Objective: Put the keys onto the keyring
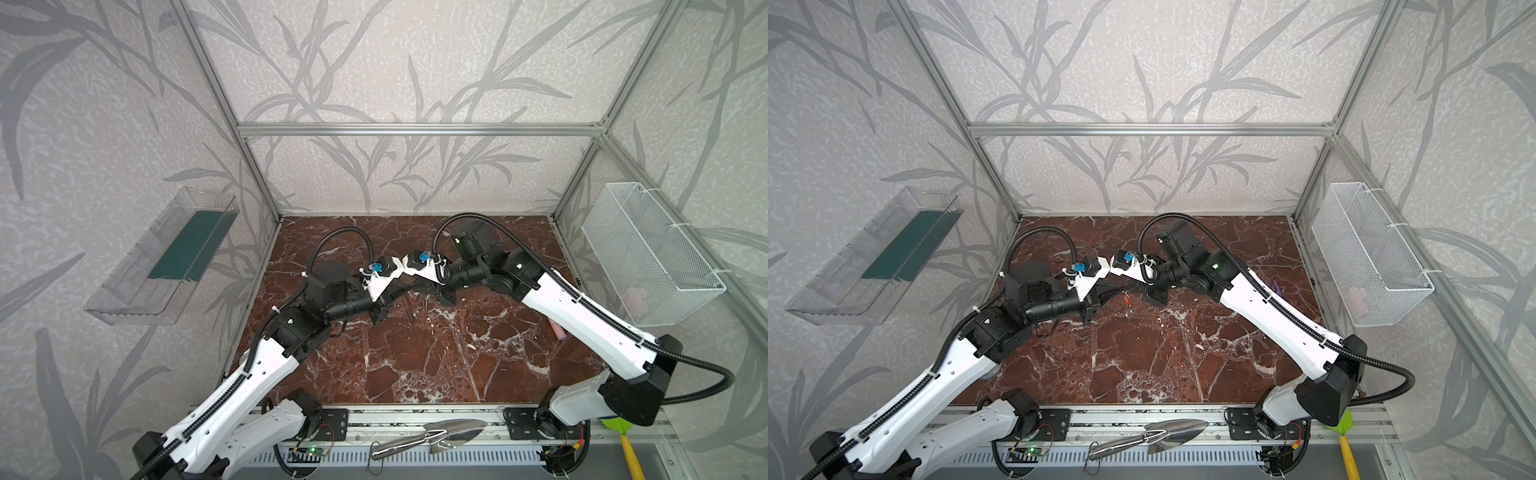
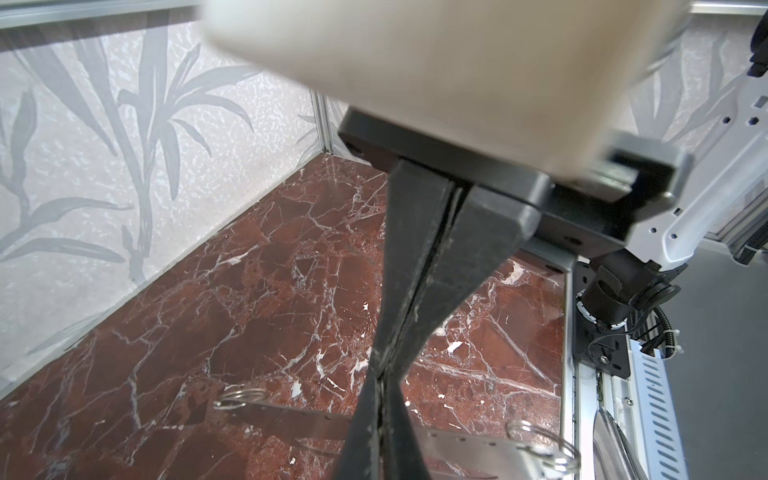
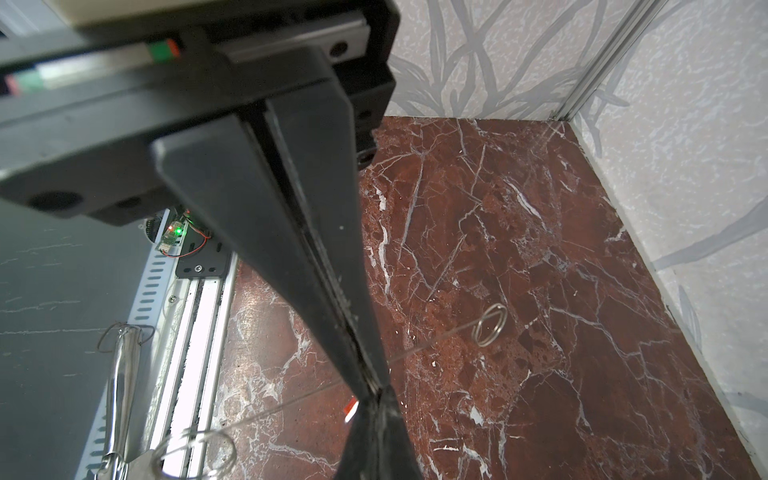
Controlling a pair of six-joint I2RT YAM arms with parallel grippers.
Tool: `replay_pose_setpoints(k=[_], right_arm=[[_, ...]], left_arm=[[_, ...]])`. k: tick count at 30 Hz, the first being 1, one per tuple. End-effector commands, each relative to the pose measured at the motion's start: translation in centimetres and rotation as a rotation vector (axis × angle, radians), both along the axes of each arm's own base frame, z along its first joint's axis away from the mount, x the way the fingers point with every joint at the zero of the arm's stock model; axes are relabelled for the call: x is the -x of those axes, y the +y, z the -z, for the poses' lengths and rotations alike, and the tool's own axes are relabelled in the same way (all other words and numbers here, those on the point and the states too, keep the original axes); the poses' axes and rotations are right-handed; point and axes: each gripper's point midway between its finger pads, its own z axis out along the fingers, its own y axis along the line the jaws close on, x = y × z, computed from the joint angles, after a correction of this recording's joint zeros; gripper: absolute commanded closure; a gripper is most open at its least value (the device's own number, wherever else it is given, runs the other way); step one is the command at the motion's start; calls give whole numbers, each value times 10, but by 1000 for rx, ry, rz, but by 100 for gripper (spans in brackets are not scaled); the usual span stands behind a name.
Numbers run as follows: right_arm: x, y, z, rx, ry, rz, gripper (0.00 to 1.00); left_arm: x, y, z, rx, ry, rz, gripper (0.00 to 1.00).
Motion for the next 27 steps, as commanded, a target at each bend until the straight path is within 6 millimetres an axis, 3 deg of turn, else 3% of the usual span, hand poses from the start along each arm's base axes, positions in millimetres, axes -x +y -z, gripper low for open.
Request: replay_pose_setpoints(k=[1, 7, 12, 17, 21, 27], right_arm=[[15, 1, -29, -98, -30, -53, 100], [5, 0, -28, -118, -31, 24, 100], [-9, -10, -36, -199, -27, 143, 78], [-10, -13, -42, -320, 6, 208, 70], [-4, -9, -46, -414, 57, 190, 69], [-2, 1, -33, -413, 118, 148, 71]], left_arm=[[-3, 1, -2, -15, -3, -17, 100], [-2, 6, -11, 28, -67, -39, 100], [1, 13, -19, 58, -123, -64, 100], [4, 14, -24, 82, -146, -60, 100], [7, 13, -26, 99, -149, -48, 100], [9, 12, -29, 115, -146, -34, 100]])
